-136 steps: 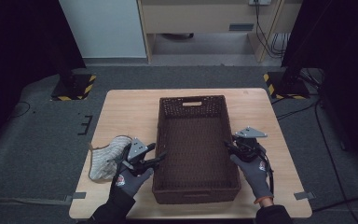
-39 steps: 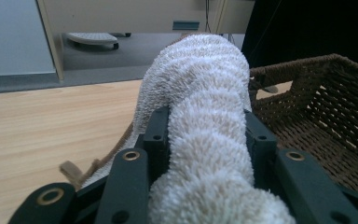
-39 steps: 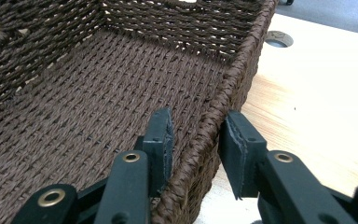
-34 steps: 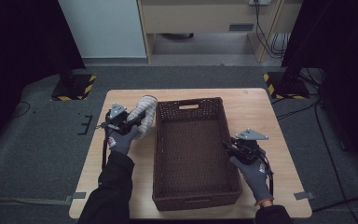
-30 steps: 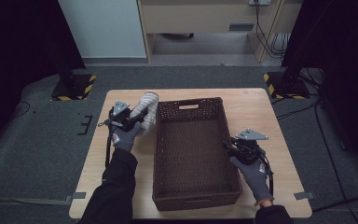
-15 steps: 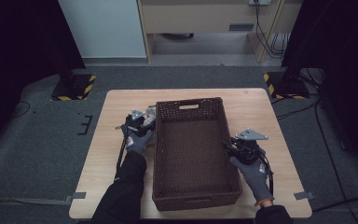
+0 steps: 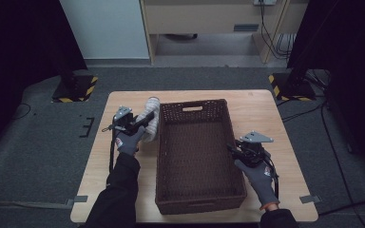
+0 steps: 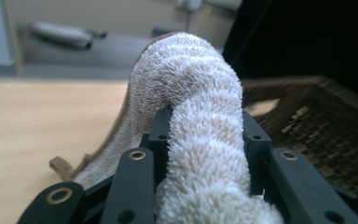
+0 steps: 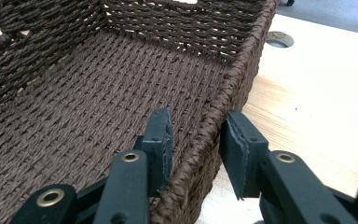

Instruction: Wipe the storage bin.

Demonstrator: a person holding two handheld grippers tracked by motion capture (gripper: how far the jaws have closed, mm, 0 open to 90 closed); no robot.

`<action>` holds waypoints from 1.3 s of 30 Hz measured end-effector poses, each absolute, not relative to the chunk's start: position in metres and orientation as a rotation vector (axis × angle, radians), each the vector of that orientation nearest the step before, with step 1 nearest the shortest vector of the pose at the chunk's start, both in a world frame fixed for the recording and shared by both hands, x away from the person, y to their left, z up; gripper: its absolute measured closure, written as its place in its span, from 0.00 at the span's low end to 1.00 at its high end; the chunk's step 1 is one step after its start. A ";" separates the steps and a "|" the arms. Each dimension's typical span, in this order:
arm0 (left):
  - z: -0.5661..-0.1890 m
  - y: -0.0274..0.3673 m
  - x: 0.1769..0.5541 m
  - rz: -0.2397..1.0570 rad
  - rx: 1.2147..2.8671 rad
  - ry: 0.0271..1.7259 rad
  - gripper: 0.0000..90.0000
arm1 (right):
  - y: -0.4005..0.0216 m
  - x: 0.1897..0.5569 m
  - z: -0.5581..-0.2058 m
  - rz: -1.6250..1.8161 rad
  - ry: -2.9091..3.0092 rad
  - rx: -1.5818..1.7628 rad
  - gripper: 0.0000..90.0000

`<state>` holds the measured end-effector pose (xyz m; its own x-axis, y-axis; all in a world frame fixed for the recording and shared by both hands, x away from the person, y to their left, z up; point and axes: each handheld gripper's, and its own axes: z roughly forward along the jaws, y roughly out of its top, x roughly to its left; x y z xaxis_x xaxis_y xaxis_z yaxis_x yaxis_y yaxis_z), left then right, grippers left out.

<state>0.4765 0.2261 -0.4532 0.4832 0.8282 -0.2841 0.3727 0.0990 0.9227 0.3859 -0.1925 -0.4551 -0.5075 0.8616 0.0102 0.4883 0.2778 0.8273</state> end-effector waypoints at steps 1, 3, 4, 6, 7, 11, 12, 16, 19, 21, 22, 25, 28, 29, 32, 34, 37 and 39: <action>-0.451 0.224 0.476 0.471 1.525 1.087 0.71 | -0.192 0.386 -0.455 1.125 2.109 1.213 0.71; -0.454 0.221 0.476 0.469 1.552 1.089 0.71 | -0.193 0.386 -0.455 1.124 2.109 1.210 0.71; -0.458 0.219 0.477 0.463 1.559 1.097 0.71 | -0.193 0.386 -0.455 1.124 2.109 1.210 0.71; -0.467 0.219 0.477 0.455 1.555 1.109 0.71 | -0.193 0.386 -0.455 1.126 2.108 1.212 0.71; -0.470 0.220 0.477 0.452 1.547 1.119 0.71 | -0.193 0.386 -0.455 1.126 2.108 1.212 0.71; -0.485 0.219 0.477 0.471 1.650 1.147 0.71 | -0.193 0.386 -0.455 1.127 2.109 1.210 0.71; -0.490 0.216 0.477 0.469 1.678 1.151 0.71 | -0.193 0.386 -0.455 1.126 2.110 1.208 0.71; -0.513 0.203 0.474 0.470 1.809 1.159 0.71 | -0.193 0.386 -0.455 1.126 2.110 1.212 0.71; -0.518 0.204 0.475 0.462 1.811 1.166 0.71 | -0.193 0.386 -0.455 1.126 2.111 1.213 0.71; -0.515 0.207 0.474 0.449 1.794 1.173 0.71 | -0.193 0.386 -0.455 1.127 2.111 1.210 0.71; -0.511 0.210 0.472 0.435 1.772 1.173 0.71 | -0.193 0.386 -0.455 1.128 2.112 1.213 0.71; -0.496 0.221 0.467 0.406 1.670 1.156 0.71 | -0.193 0.386 -0.455 1.129 2.109 1.214 0.71; -0.473 0.230 0.459 0.388 1.563 1.108 0.71 | -0.193 0.386 -0.456 1.131 2.109 1.212 0.71; -0.466 0.231 0.456 0.385 1.535 1.085 0.71 | -0.193 0.386 -0.456 1.131 2.108 1.212 0.71; -0.457 0.225 0.450 0.412 1.572 1.033 0.71 | -0.193 0.386 -0.456 1.132 2.106 1.215 0.71; -0.462 0.219 0.449 0.417 1.609 1.023 0.70 | -0.193 0.386 -0.456 1.132 2.106 1.215 0.71; -0.467 0.221 0.447 0.410 1.585 1.036 0.70 | -0.193 0.386 -0.456 1.132 2.107 1.213 0.71; -0.471 0.222 0.445 0.415 1.607 1.045 0.70 | -0.193 0.386 -0.456 1.133 2.106 1.213 0.71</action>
